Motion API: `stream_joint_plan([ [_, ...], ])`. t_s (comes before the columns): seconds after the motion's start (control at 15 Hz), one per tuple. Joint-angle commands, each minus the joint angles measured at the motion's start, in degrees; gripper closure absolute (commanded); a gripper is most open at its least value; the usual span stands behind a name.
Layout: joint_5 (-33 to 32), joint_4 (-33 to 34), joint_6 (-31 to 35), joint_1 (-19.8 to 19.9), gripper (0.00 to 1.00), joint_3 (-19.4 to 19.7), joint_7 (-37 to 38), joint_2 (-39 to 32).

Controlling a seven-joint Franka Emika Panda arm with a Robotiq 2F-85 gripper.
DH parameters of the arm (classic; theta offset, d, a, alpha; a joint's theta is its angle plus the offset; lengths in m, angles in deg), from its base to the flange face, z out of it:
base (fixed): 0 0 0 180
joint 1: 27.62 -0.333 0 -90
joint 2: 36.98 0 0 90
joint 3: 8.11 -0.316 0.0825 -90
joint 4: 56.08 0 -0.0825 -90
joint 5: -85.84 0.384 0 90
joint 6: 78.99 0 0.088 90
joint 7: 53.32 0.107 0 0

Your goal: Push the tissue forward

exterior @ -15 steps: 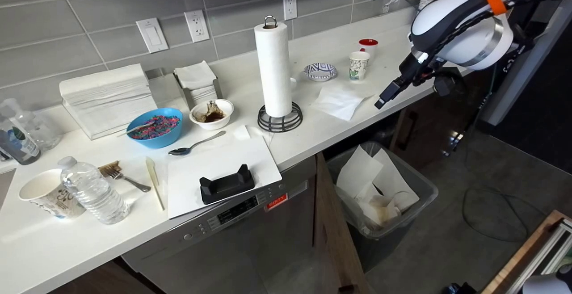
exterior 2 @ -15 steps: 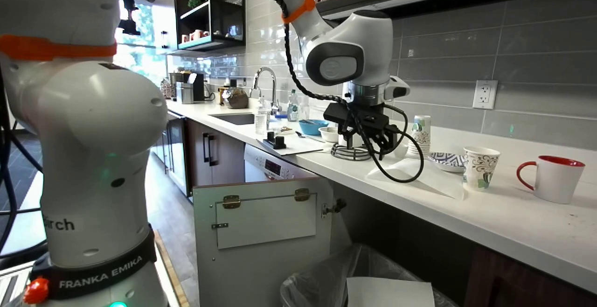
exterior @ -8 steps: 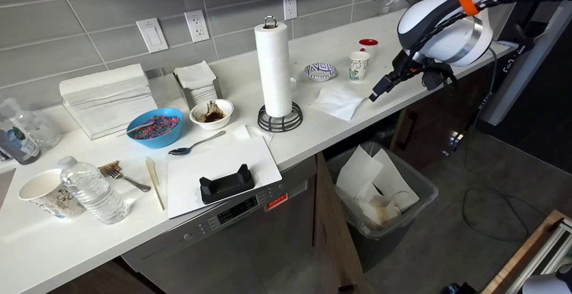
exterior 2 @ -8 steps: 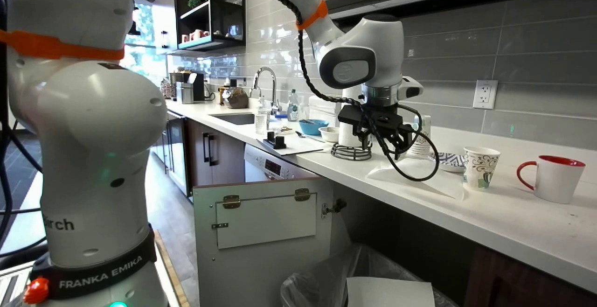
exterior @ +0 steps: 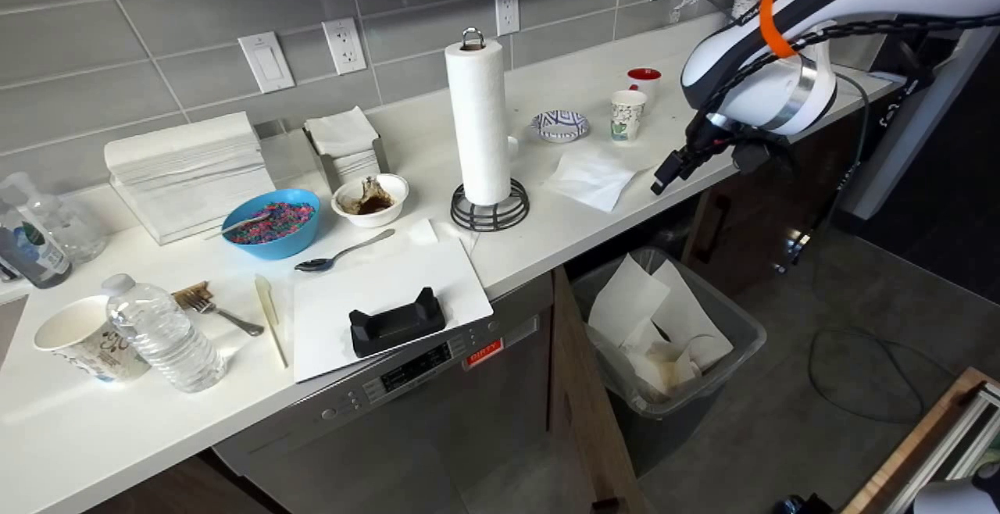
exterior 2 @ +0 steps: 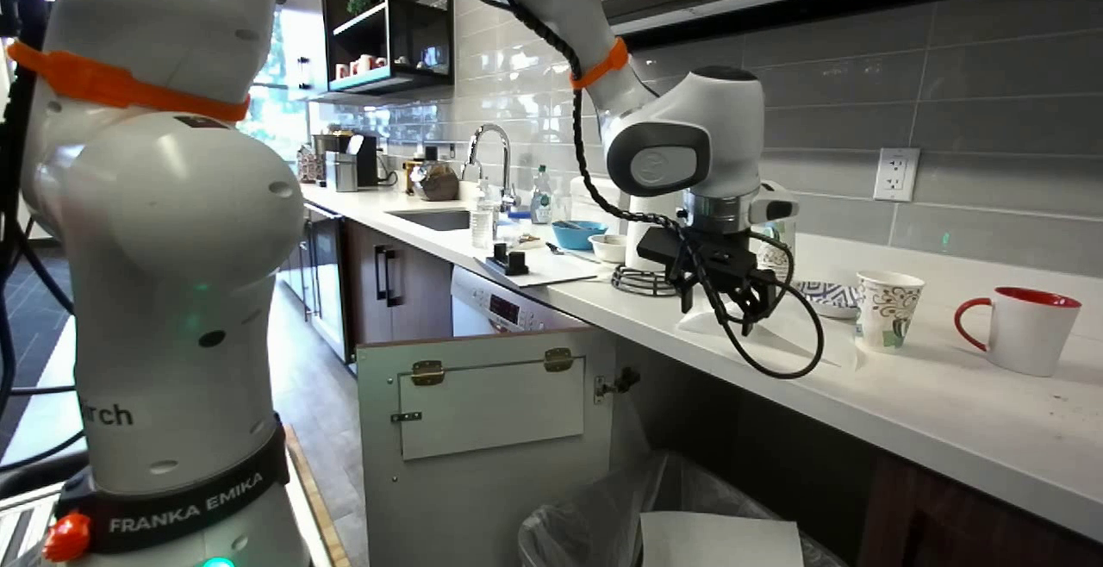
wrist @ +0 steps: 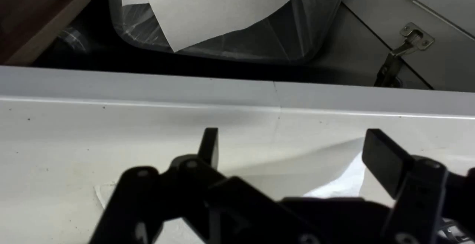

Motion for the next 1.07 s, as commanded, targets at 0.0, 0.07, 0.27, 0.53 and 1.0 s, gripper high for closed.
stream_joint_plan([
  [0.0,7.1,2.7,-2.1,2.2,0.0,-2.3,-4.4,-3.5],
  [0.07,9.6,3.1,-1.8,2.8,0.0,-3.3,-6.3,-4.0],
  [0.27,17.6,4.4,-1.0,4.7,0.0,-6.1,-12.9,-5.6],
  [0.53,26.6,6.4,-0.1,6.9,0.0,-8.6,-21.9,-7.7],
  [1.0,38.5,9.9,-0.3,9.8,0.0,-11.1,-34.8,-11.3],
])
